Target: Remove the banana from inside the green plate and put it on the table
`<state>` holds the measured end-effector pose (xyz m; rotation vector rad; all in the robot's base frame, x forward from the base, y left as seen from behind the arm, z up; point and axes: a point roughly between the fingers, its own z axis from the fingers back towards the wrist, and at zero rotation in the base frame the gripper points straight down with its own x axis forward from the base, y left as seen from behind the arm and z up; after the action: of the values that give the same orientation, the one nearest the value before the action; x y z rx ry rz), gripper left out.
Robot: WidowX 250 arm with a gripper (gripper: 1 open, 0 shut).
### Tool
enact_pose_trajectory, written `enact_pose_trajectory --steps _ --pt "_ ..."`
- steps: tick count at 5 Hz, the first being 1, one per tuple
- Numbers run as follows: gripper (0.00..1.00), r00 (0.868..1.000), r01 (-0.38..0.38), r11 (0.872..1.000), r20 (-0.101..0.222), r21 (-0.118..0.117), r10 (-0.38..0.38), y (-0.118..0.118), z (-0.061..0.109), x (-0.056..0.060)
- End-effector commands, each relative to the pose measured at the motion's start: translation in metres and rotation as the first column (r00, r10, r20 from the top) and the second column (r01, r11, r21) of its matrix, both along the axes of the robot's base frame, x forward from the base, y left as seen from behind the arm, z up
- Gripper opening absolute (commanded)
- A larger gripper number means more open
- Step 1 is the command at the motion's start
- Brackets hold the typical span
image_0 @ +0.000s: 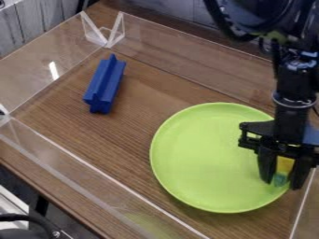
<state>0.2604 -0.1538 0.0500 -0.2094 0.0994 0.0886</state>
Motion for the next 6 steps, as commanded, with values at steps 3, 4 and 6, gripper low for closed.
enact_pose_trajectory --steps 3,4,6 --pt "0.00 0.998 0.035 0.999 0.054 -0.029 -0.034 -0.002 0.034 0.011" --pt "0.00 0.998 0.049 0.998 0.049 -0.026 -0.047 -0.001 0.039 0.012" --pt "0.00 0.996 0.080 0.997 0.040 -0.019 -0.079 0.000 0.048 0.013"
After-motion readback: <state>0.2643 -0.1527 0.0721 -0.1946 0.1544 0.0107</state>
